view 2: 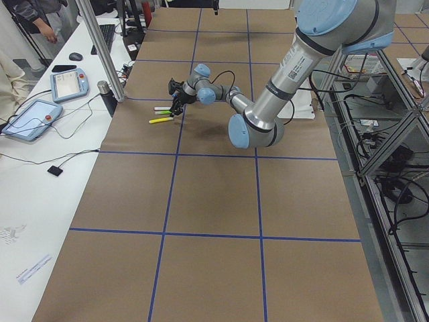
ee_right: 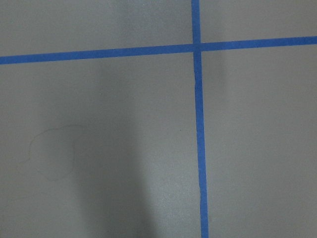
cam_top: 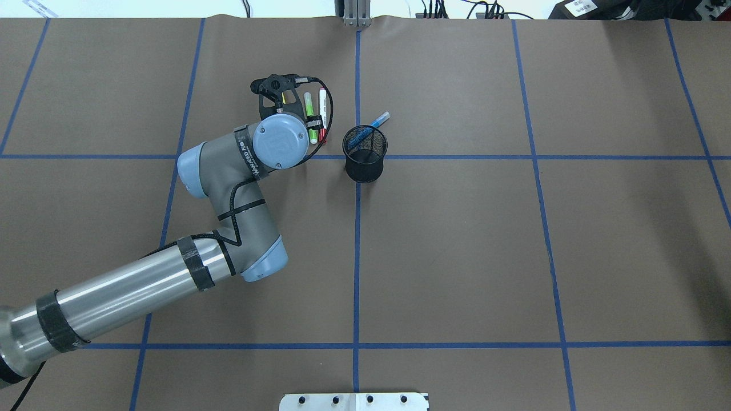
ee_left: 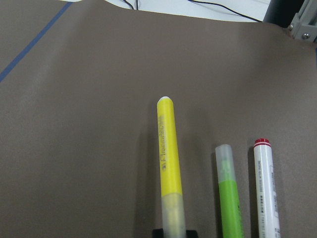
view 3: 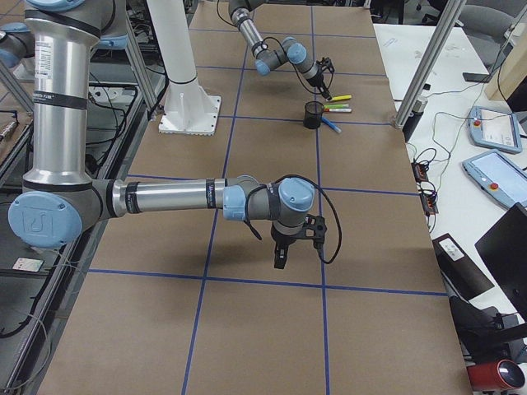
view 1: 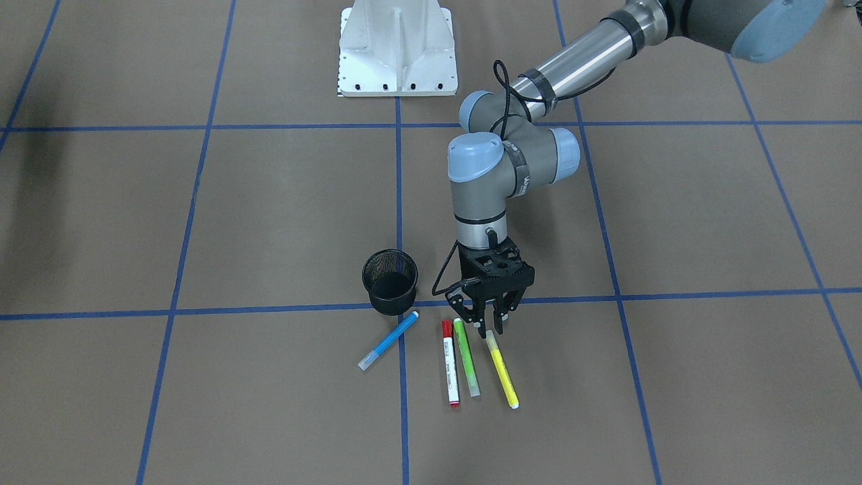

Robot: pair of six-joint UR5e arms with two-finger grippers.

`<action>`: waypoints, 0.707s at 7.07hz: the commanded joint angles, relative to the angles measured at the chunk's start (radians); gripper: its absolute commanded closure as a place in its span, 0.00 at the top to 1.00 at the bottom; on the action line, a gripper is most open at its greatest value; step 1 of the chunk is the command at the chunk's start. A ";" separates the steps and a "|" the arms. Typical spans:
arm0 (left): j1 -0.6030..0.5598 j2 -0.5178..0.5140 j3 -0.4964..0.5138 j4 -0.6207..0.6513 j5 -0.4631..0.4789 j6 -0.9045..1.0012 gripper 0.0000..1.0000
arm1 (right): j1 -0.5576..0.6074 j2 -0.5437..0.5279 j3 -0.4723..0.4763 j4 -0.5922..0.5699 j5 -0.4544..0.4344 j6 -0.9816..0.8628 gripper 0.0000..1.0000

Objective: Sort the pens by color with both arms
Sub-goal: 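Lower the highlighter onto the table and open the left gripper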

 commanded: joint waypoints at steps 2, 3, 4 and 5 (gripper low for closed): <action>-0.032 0.028 -0.149 0.014 -0.022 0.131 1.00 | 0.008 -0.009 0.007 0.000 0.002 -0.006 1.00; -0.085 0.078 -0.227 0.063 -0.153 0.136 1.00 | 0.009 -0.009 0.008 -0.001 0.000 -0.006 1.00; -0.159 0.127 -0.322 0.141 -0.297 0.172 1.00 | 0.011 -0.012 0.007 0.000 0.000 -0.005 1.00; -0.250 0.137 -0.405 0.253 -0.387 0.320 1.00 | 0.024 -0.016 0.008 -0.001 0.006 0.003 1.00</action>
